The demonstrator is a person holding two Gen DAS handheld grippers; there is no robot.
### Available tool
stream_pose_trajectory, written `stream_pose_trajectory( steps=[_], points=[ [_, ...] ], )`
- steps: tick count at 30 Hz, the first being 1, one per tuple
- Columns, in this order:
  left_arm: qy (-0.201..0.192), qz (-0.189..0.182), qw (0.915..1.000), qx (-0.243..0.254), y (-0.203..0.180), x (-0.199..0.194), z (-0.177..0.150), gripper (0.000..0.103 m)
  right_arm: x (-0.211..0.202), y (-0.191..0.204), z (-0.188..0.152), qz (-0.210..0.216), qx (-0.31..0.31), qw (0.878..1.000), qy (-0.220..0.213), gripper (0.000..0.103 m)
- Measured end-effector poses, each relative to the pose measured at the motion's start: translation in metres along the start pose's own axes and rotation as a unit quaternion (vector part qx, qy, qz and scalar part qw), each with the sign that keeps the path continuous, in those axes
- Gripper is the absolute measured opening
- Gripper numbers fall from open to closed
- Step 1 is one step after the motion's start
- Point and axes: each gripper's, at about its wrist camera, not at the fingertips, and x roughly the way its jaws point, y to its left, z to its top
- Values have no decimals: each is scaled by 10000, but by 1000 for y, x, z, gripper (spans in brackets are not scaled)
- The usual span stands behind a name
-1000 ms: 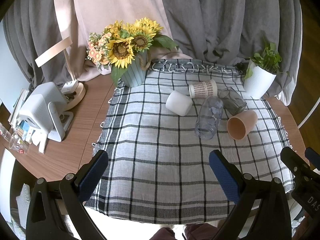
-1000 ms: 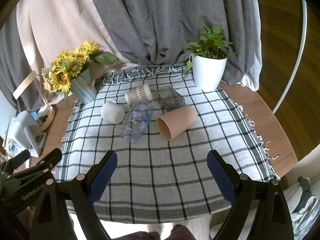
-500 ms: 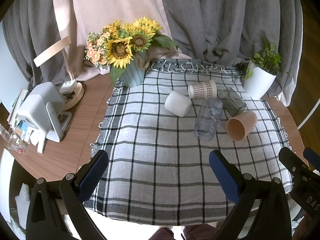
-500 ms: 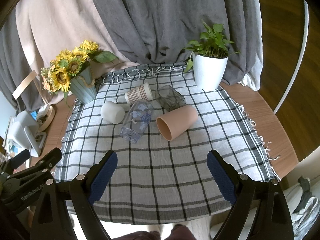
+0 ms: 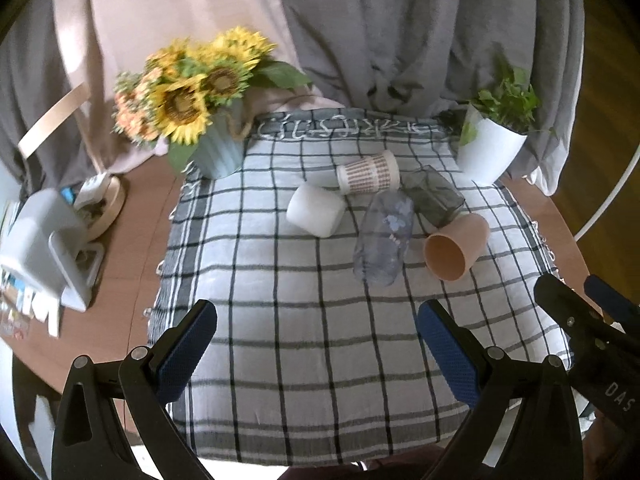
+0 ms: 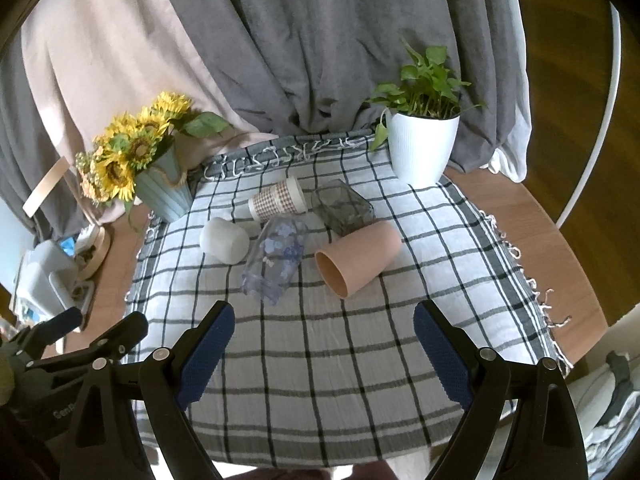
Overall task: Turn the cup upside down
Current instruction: 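Move the left gripper to the houndstooth paper cup and close on it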
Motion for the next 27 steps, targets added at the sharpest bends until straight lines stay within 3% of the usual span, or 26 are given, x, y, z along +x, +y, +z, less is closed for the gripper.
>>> stream_pose_trajectory(
  steps=[6, 12, 20, 27],
  points=[
    [132, -109, 9978, 635, -9, 26, 25, 102, 17, -3, 14, 72, 208, 9998, -25, 91],
    [265, -380, 9889, 1409, -11, 52, 63, 102, 45, -12, 35, 40, 1125, 9934, 195, 91],
    [383, -514, 9611, 2687, -22, 100, 121, 102, 75, -11, 65, -151, 2092, 9773, 301, 91],
    [809, -949, 9374, 3252, -37, 148, 164, 102, 114, -15, 78, -404, 2879, 9554, 515, 91]
  ],
)
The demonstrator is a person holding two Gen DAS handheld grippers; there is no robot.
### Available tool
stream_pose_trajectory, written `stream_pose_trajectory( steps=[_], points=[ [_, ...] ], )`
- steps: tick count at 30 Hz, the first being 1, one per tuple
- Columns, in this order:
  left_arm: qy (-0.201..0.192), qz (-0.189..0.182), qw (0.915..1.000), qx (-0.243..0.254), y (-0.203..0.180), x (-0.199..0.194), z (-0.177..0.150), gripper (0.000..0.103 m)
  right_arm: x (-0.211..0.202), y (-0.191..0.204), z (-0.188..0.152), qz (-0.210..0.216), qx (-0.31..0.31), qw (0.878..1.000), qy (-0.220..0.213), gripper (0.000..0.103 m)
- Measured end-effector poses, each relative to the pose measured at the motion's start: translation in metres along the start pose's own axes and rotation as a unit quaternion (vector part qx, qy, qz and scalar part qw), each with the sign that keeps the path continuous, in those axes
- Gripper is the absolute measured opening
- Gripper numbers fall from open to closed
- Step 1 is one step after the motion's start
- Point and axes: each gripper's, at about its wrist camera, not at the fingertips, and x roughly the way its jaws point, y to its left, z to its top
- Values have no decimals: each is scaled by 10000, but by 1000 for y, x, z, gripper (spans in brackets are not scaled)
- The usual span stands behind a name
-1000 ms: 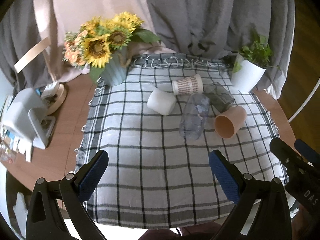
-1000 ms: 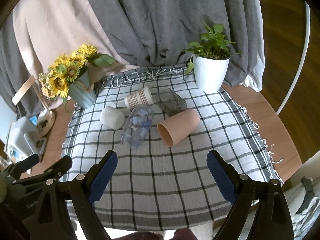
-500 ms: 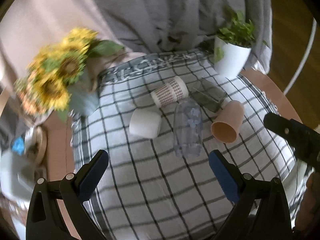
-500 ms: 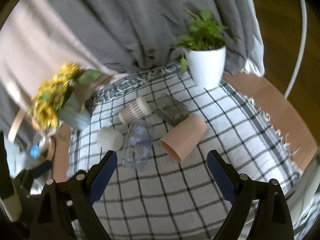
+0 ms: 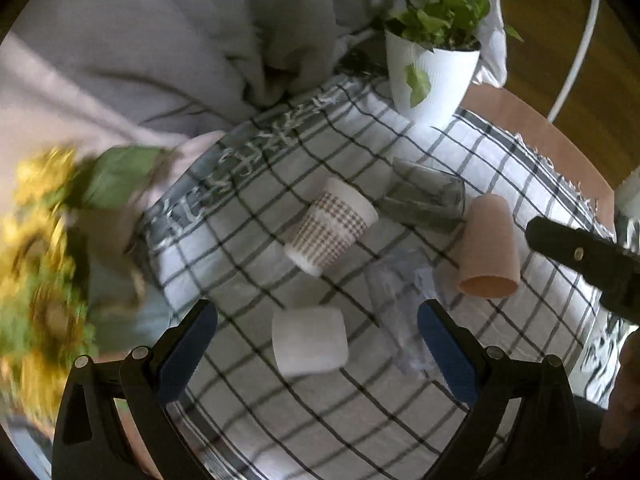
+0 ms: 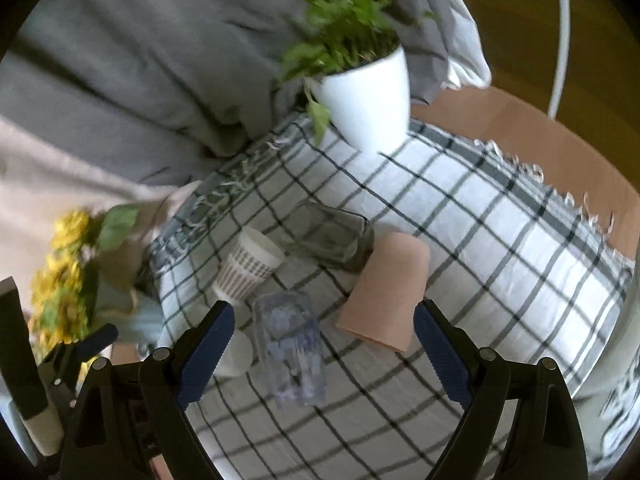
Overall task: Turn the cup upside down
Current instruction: 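Move the left gripper to the houndstooth paper cup and close on it, then lift the houndstooth cup with the left gripper off the cloth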
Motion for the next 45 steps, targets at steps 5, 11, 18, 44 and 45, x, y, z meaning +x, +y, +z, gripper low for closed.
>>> stream_pose_trajectory(
  steps=[5, 11, 18, 44, 45],
  points=[
    [227, -185, 9980, 561, 0, 28, 24, 102, 24, -1, 4, -160, 514, 9985, 78, 91],
    [720, -615, 9944, 474, 11, 81, 44, 102, 46, 3, 11, -332, 816, 9961, 95, 91],
    [1133, -818, 9888, 519, 9, 129, 51, 100, 70, 4, 18, -608, 879, 9941, 210, 91],
    [1142, -563, 9913, 341, 10, 173, 62, 67, 88, -4, 26, -1022, 755, 9916, 225, 91],
    [1107, -553, 9919, 292, 12, 168, 62, 67, 86, -3, 26, -1011, 725, 9920, 207, 91]
  ],
)
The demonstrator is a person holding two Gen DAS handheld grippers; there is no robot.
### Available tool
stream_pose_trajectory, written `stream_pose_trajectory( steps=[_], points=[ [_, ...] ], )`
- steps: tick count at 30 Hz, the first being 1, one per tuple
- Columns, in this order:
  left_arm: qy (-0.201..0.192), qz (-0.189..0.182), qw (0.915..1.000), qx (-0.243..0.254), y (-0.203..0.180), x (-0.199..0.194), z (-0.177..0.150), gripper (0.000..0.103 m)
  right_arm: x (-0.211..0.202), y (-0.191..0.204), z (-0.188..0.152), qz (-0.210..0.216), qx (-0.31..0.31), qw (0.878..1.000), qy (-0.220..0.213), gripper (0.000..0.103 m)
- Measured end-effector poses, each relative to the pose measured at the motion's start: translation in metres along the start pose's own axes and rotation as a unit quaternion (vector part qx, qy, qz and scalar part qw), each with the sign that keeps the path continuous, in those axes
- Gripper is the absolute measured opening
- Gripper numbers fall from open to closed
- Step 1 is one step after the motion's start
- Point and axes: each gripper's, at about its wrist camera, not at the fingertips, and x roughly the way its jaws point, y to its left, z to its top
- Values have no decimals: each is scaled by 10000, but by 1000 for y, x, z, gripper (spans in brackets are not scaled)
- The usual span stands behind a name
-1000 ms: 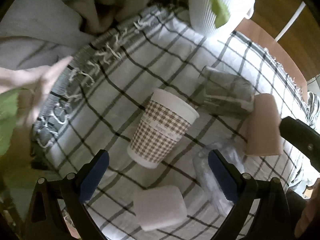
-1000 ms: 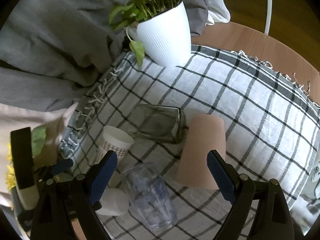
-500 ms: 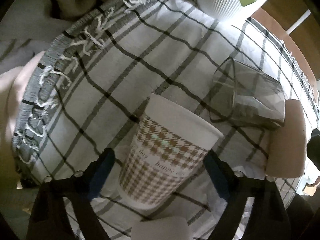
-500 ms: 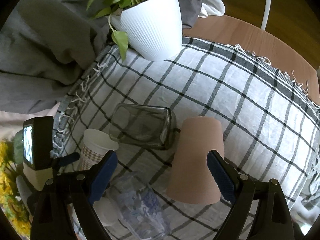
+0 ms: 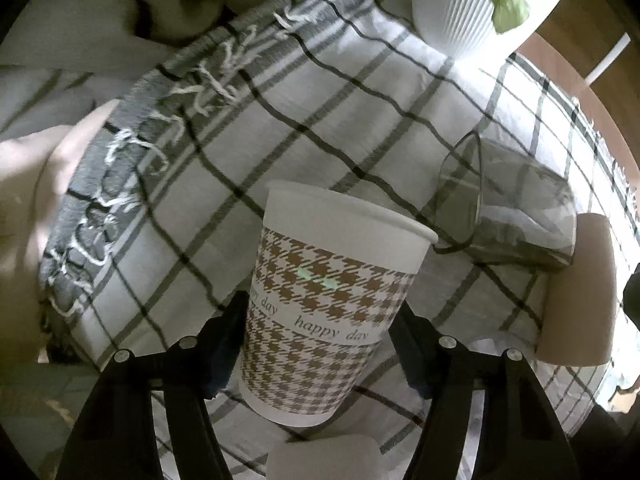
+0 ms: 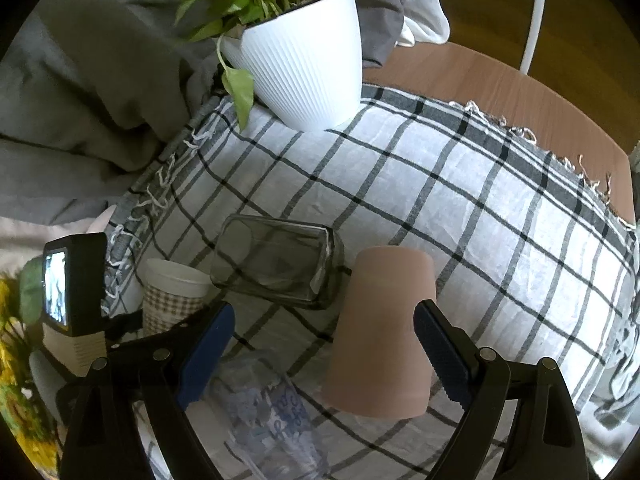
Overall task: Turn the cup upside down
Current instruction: 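Lift the houndstooth cup with the left gripper off the cloth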
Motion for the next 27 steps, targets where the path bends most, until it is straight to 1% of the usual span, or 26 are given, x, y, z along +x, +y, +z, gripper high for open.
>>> stream_pose_trajectory(
  steps=[3, 4, 7, 11, 13, 15, 18, 23, 25, 27],
  points=[
    [-69, 30, 9999, -103, 2, -10, -4, 67, -4, 1, -1, 30, -98, 9999, -48, 91],
    [-101, 19, 9999, -135, 3, -15, -10, 67, -5, 2, -1, 30, -123, 9999, -52, 91],
    [-222, 35, 9994, -278, 2, -33, -15, 67, -12, 1, -2, 75, -183, 9998, -92, 91],
    [-450, 14, 9967, -673, 3, -64, -31, 67, -23, -2, -1, 145, -297, 9993, -166, 91],
    [-538, 85, 9945, -890, 4, -75, -39, 67, -28, -4, -1, 239, -384, 9988, -172, 91],
    [-673, 166, 9913, -1118, 4, -90, -45, 67, -35, -6, 0, 300, -489, 9981, -206, 91],
    [-882, 368, 9848, -1453, -7, -108, -63, 67, -46, -9, -1, 411, -698, 9964, -252, 91],
    [-1029, 556, 9733, -1975, -13, -126, -92, 67, -59, -13, -7, 527, -1106, 9920, -314, 91],
    [-1083, 659, 9690, -2121, -20, -134, -106, 67, -65, -16, -10, 560, -1303, 9893, -353, 91],
    [-1097, 684, 9659, -2242, -29, -138, -119, 67, -70, -20, -13, 538, -1490, 9864, -430, 91]
  ],
)
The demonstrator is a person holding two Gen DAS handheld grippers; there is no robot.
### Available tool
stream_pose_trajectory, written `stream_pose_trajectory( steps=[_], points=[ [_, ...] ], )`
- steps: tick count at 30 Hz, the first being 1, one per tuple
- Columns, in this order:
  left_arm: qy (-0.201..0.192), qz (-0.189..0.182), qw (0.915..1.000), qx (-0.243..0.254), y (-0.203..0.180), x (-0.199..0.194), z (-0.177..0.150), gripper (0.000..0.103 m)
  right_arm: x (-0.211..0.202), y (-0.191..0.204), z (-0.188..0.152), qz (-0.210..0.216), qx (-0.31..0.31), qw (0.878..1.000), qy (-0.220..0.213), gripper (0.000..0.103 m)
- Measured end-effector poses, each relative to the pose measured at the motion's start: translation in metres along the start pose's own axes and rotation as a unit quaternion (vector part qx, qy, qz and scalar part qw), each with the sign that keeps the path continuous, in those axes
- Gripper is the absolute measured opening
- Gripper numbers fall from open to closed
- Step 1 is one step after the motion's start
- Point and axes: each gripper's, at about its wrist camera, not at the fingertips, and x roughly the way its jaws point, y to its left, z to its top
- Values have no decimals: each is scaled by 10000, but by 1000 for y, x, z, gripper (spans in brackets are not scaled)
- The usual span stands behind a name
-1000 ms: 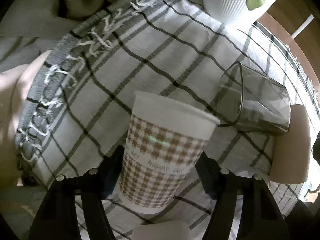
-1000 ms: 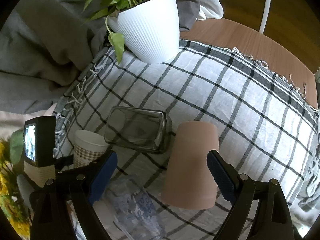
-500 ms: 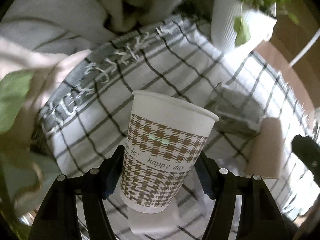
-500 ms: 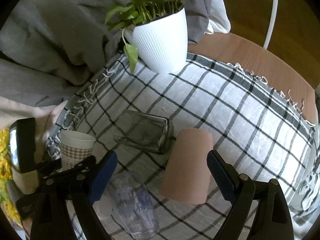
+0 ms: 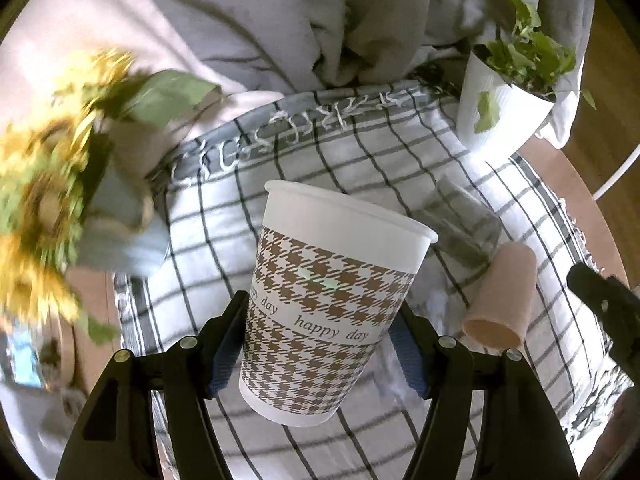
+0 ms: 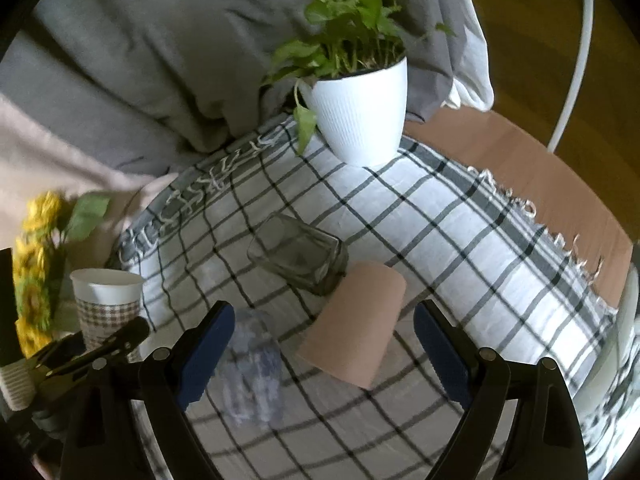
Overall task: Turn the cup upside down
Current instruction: 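Lift the houndstooth cup with the left gripper off the cloth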
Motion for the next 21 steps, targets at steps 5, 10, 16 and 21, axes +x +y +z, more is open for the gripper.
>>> stream_pose_trajectory(
  steps=[5, 10, 16, 21],
  points=[
    [179, -197, 9982, -538, -4, -8, -35, 67, -12, -9, -10, 14, -451, 9990, -22, 91],
    [291, -291, 9944, -977, -16, -13, -71, 67, -17, -20, -23, 57, -858, 9963, 70, 91],
    [457, -261, 9902, -1296, -36, -14, -111, 67, -18, -33, -43, 218, -1435, 9890, 283, 91],
    [741, -453, 9833, -1602, -55, -4, -143, 67, -15, -46, -57, 245, -1874, 9810, 449, 91]
  ],
)
